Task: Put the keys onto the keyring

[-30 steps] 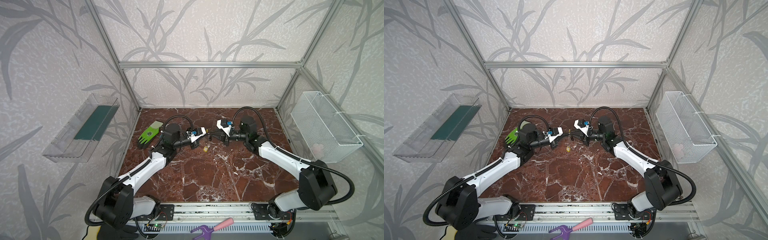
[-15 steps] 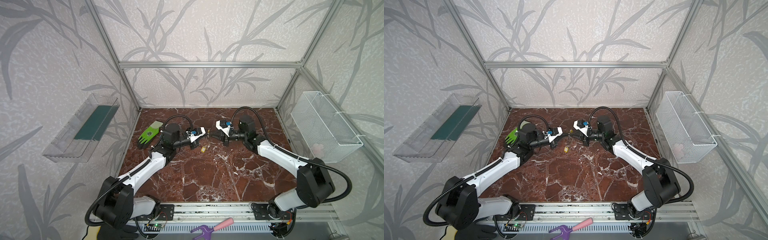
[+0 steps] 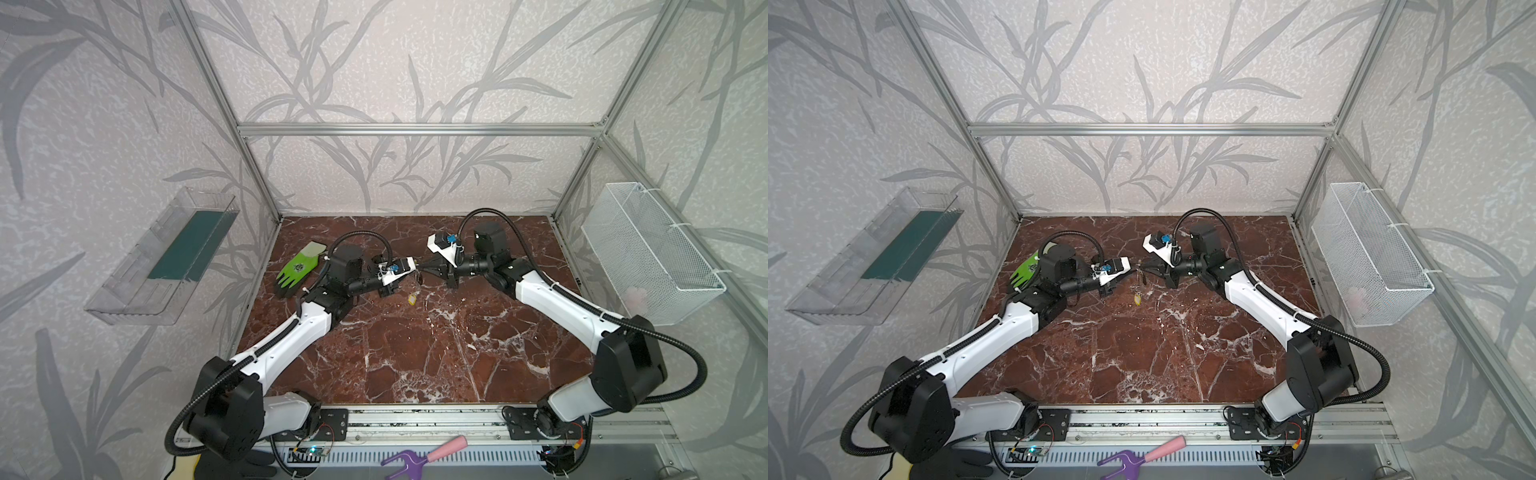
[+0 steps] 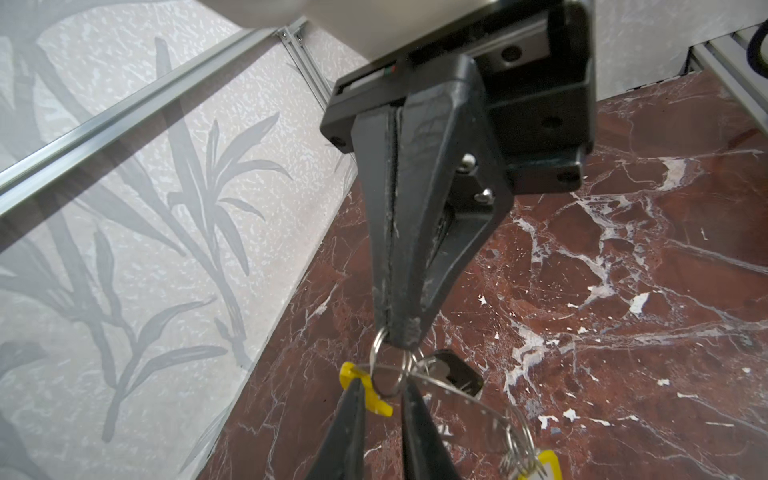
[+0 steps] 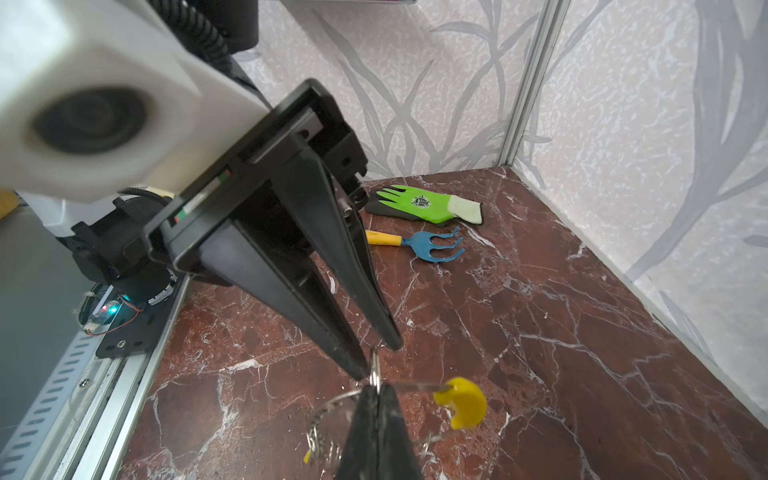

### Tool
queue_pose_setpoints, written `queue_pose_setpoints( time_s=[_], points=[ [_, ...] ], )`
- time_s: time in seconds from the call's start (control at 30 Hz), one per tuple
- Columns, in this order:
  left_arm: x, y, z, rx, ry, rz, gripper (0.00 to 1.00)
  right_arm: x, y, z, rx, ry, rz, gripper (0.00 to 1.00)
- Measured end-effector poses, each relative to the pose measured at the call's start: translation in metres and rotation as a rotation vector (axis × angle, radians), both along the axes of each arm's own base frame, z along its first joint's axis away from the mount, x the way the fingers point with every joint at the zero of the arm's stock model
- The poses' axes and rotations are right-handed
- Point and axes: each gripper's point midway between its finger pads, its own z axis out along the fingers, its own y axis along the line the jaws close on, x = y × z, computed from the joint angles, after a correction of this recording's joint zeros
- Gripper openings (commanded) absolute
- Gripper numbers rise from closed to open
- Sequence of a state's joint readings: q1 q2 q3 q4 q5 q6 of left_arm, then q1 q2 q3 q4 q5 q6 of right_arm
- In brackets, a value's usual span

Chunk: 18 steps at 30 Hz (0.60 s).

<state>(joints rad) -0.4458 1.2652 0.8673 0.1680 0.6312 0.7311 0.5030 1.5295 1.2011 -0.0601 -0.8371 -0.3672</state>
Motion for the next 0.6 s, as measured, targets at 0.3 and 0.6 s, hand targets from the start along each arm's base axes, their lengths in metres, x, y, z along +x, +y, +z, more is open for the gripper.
queue_pose_setpoints(
  time_s=[0.3,0.6],
  points=[
    [0.006,0.003,-0.007,0.107,-0.065,0.056,0.26,0.003,0.002,-0.01,-0.127,0.081,-0.027,0.0],
    [0.001,-0.004,-0.006,0.118,-0.07,0.032,0.24,-0.001,-0.001,-0.028,-0.204,0.147,-0.043,0.0]
  ],
)
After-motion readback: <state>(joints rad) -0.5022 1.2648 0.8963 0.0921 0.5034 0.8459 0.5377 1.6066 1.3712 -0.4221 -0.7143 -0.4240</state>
